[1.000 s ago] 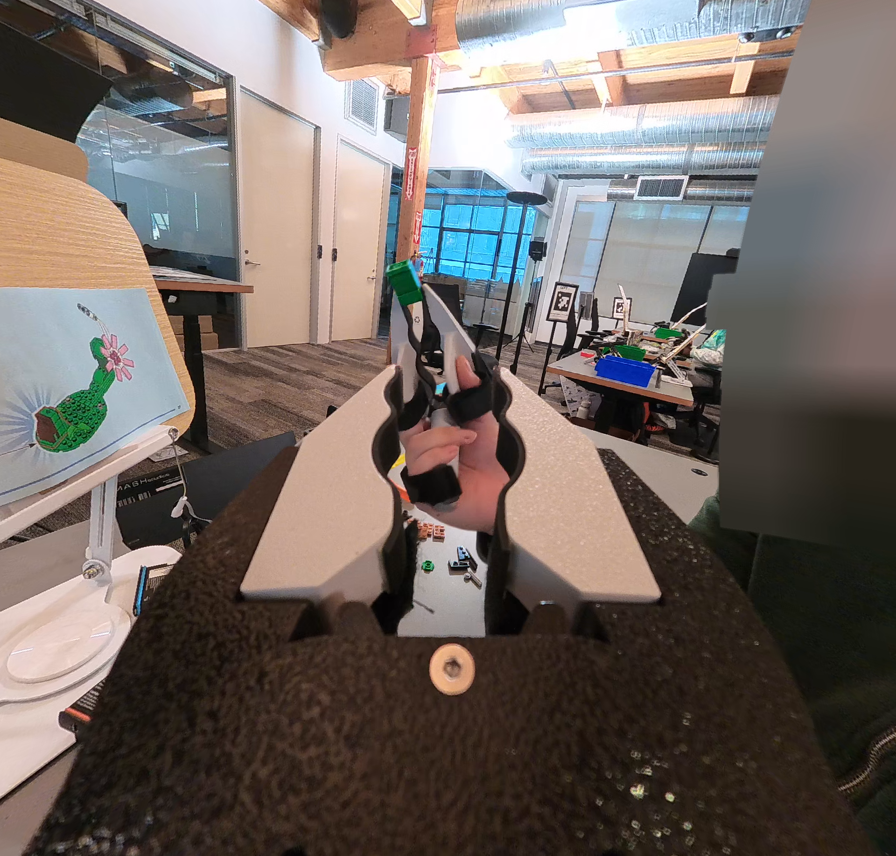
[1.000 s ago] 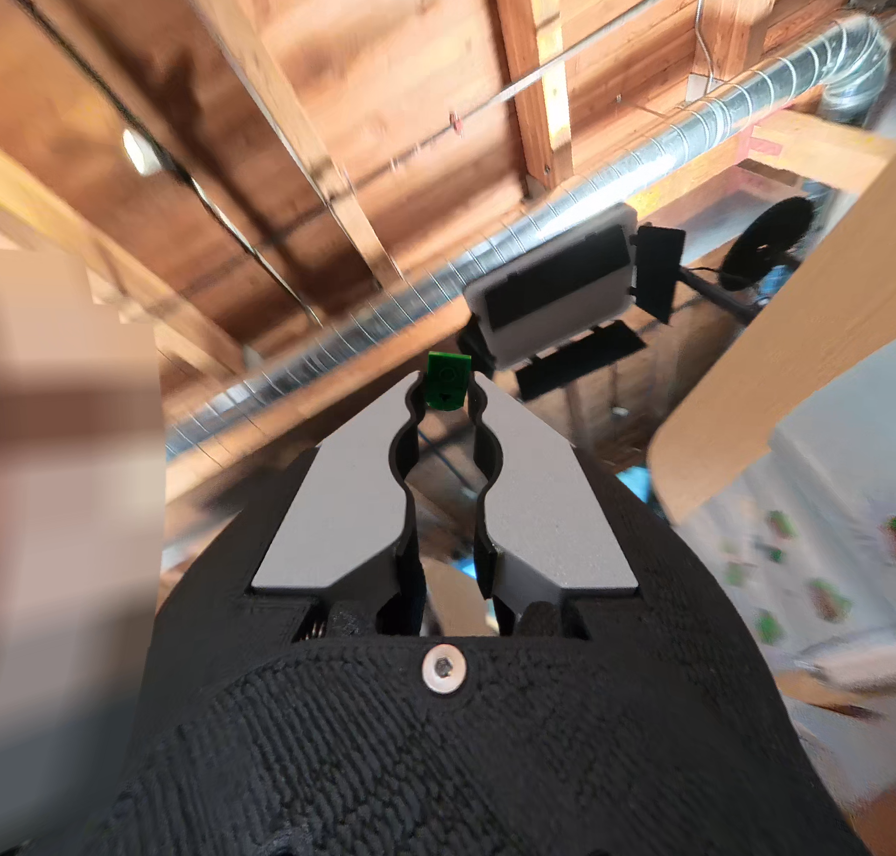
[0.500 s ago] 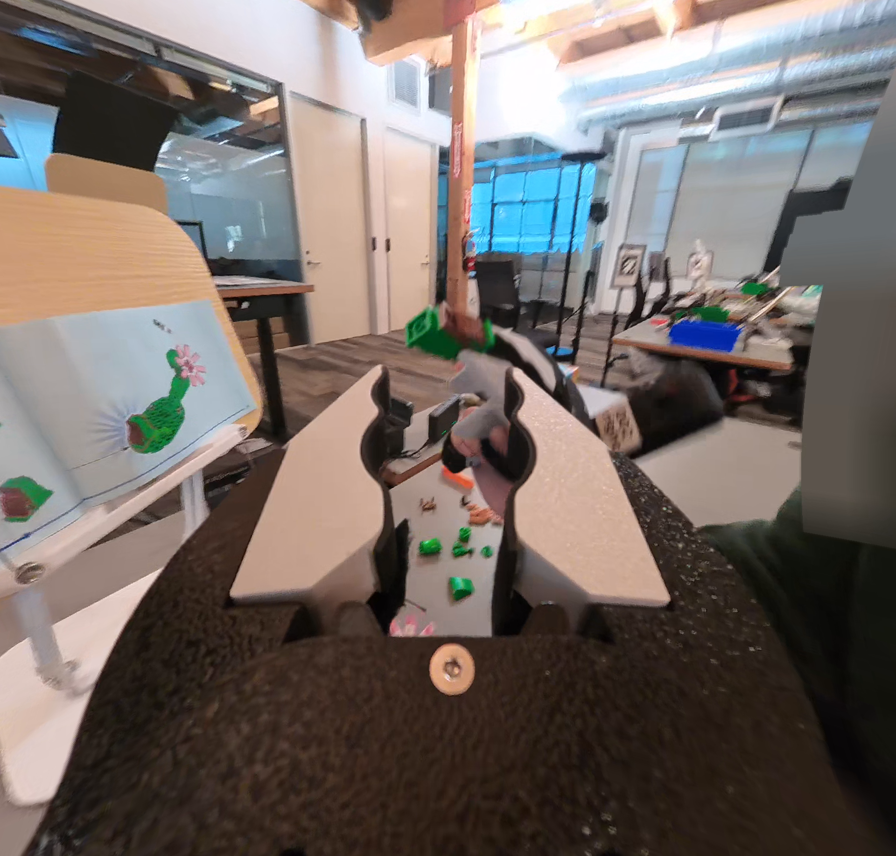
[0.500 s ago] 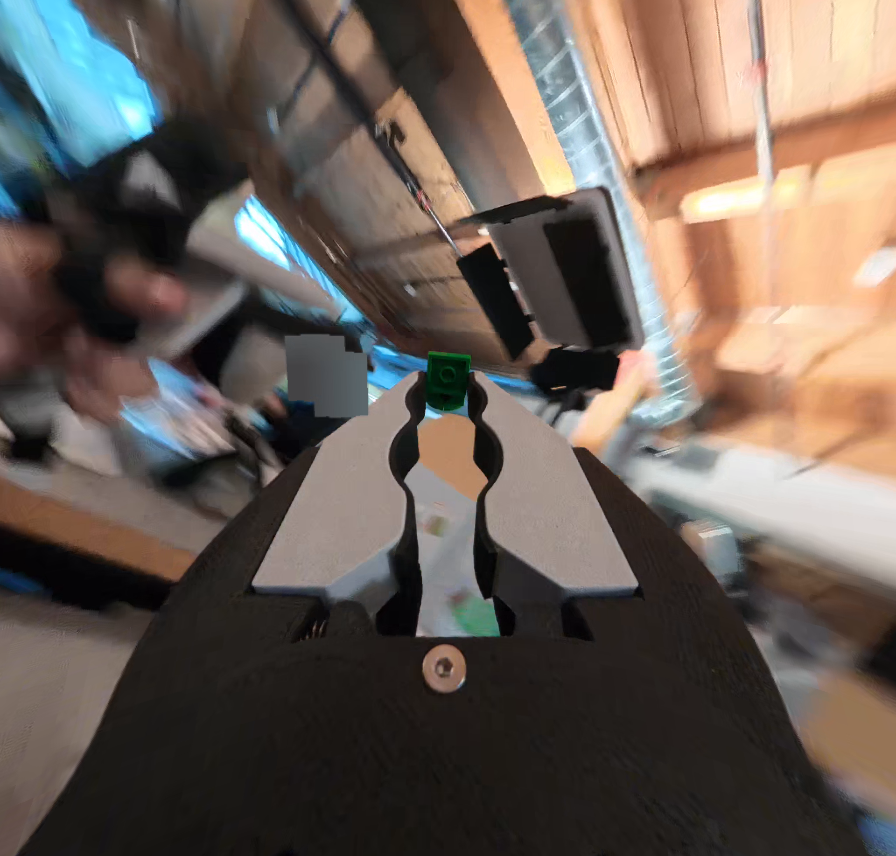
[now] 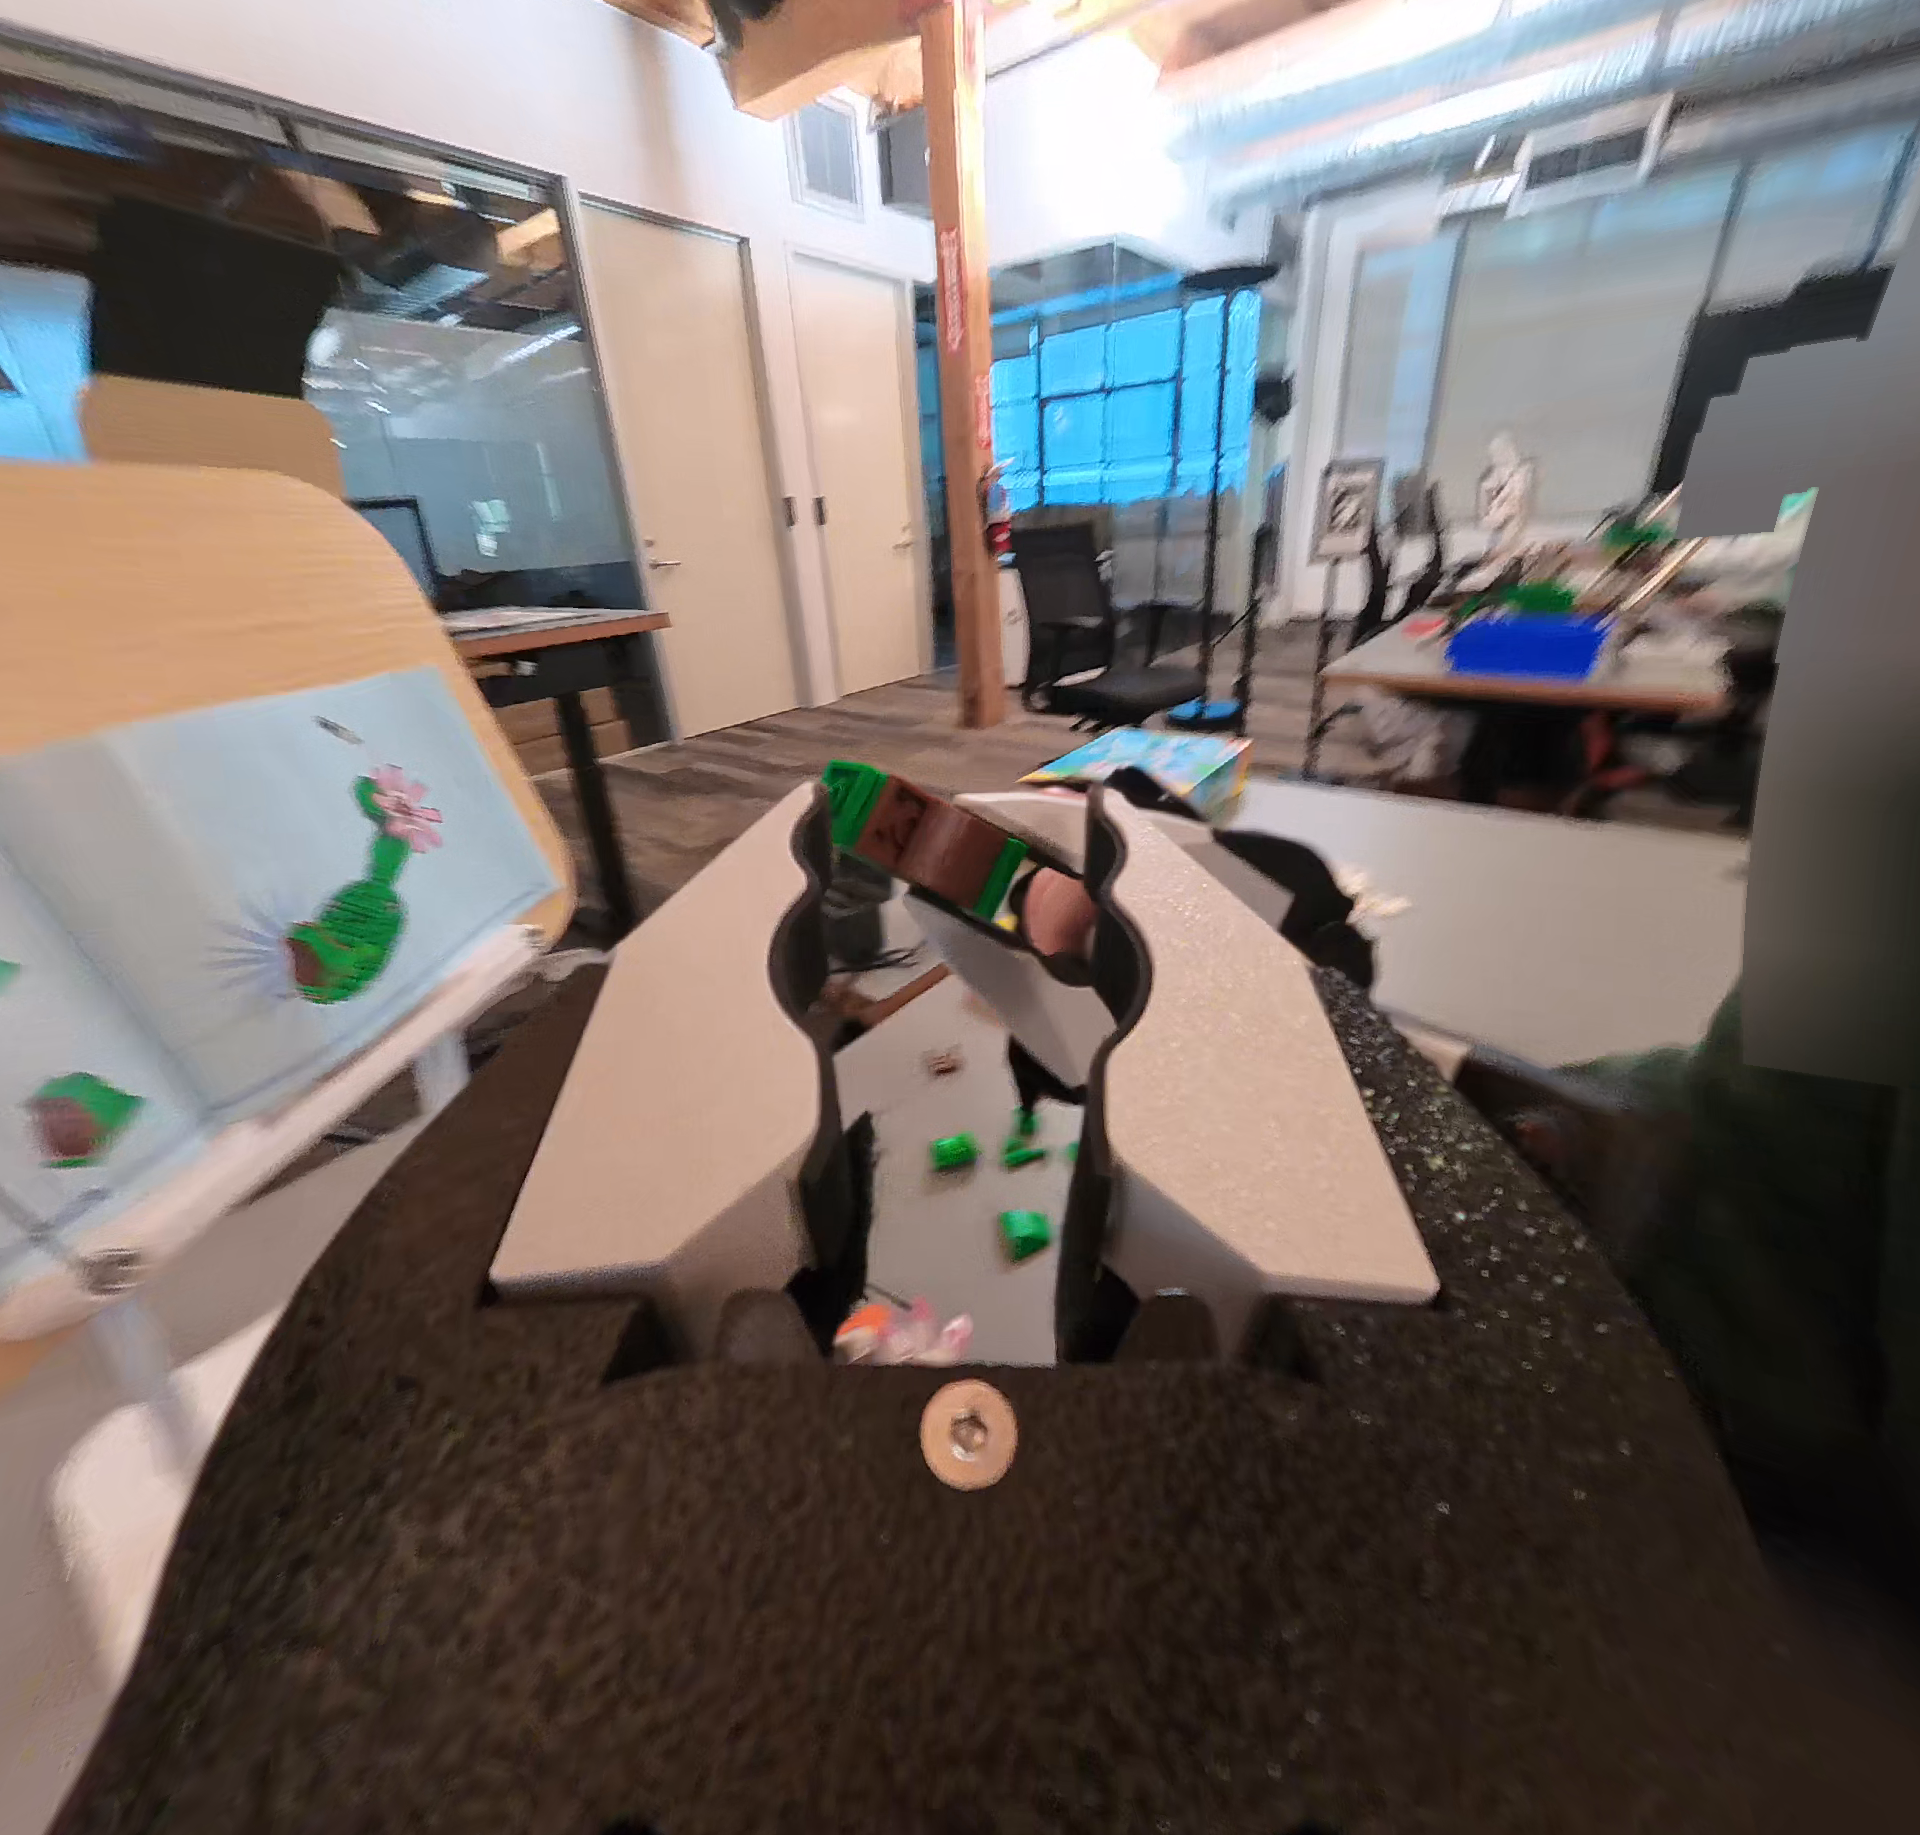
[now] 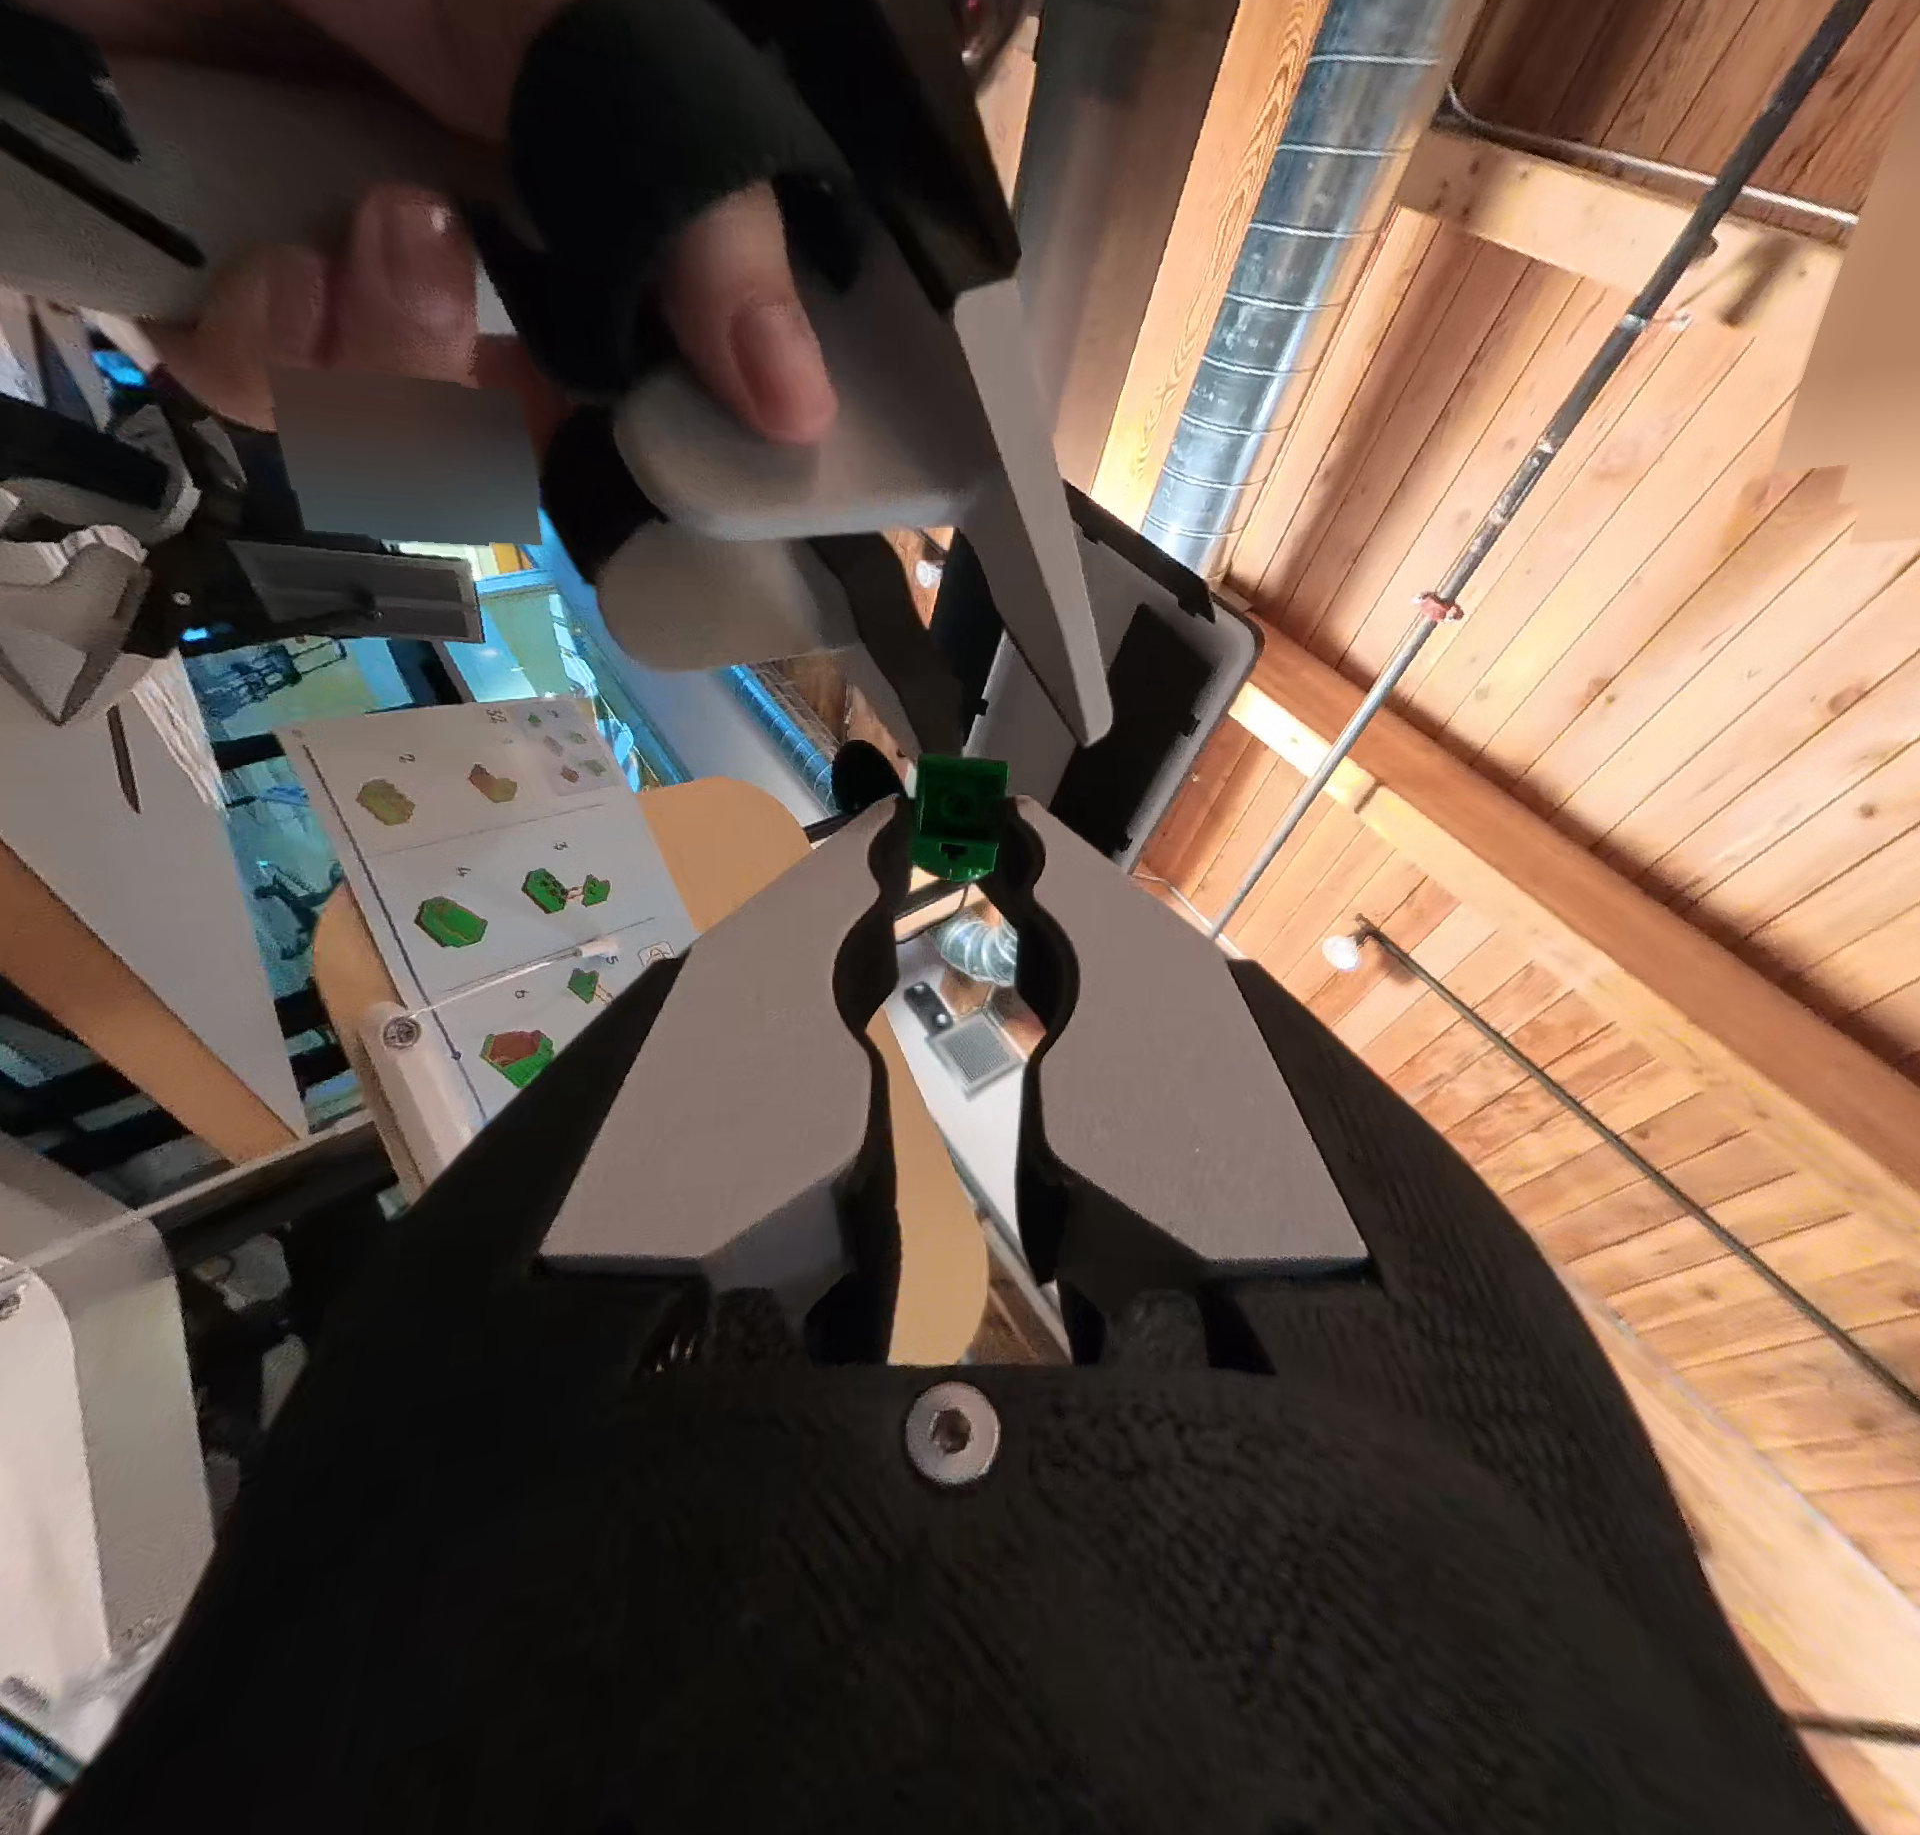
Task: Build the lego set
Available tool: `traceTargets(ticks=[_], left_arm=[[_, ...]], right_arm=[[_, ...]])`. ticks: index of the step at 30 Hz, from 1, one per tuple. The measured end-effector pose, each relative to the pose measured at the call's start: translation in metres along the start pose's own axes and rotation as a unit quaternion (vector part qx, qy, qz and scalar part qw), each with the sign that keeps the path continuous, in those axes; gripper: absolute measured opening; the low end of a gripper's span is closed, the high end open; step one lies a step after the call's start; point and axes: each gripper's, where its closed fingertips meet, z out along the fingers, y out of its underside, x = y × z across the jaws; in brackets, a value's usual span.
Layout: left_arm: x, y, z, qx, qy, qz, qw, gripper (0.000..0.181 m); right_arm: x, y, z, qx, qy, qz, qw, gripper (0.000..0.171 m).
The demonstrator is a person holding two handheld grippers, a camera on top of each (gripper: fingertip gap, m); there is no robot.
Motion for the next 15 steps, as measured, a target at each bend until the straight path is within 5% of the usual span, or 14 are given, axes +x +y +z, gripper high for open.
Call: traceTargets(ticks=[8,15], left_arm=[[-0.002,0.012,-0.008,-0.079,-0.066,0.217,0.971,0.038],[-0.007,0.017,-0.011,-0.114,-0.091,0.252,0.957,0.038]], right_arm=[[-0.009,-0.005,0.000,0.004,-0.013,-0.033,0.999,0.014],[-0.011,-0.007,0.000,0.008,-0.016,-0.036,0.999,0.014]])
